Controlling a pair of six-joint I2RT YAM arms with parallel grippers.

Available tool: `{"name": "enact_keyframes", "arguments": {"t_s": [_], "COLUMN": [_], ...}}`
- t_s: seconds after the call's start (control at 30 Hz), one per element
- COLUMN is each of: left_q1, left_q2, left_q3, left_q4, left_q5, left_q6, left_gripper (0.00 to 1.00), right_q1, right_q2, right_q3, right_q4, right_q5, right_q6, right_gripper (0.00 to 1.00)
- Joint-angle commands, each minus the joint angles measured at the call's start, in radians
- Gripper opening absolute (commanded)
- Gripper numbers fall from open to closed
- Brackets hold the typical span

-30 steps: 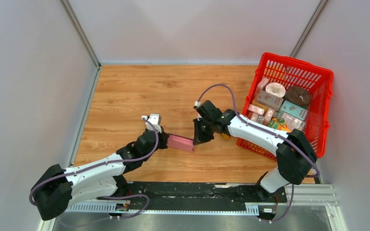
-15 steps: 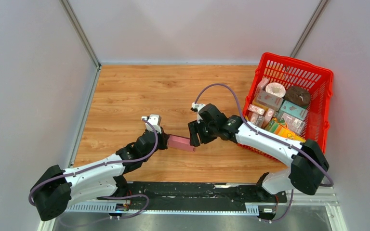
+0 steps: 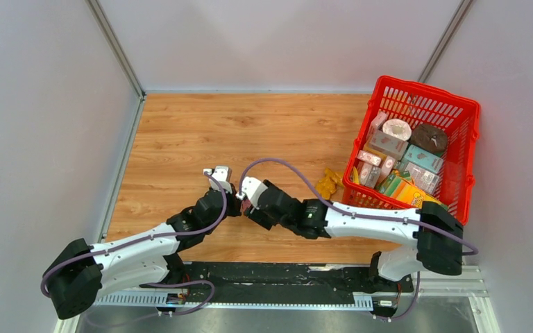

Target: Fold the paper box

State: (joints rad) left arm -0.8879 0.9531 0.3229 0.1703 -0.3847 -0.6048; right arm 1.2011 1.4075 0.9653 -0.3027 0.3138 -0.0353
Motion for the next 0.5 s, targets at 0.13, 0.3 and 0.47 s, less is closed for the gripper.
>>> {"name": "enact_keyframes", "arguments": {"t_s": [0.13,0.3,0.47], "left_q1": [-0.01,-0.011,-0.011], "left_q2": [0.036,0.05,0.049], "left_q3": [-0.047,-0.053,-0.056], "left_q4": [-0.129,-0.112,-0.114], "left_q5": [0.055,0.058,0.05], "left_q6": [-0.006,-0.01,-0.01], "left_gripper": [0.0,0.0,0.0], "right_q1": [0.083,0.083,0.095], "right_q2": [0.113,0.139,0.177], "right_q3": [-0.028,-0.065,-0.068], "right_q4": [0.194,0.228,0.232], "right_q5": [0.291,0.298,0.324], "right_q6": [-0.218,-0.199,-0.199], "right_gripper": [0.59,0.55,0.45]}}
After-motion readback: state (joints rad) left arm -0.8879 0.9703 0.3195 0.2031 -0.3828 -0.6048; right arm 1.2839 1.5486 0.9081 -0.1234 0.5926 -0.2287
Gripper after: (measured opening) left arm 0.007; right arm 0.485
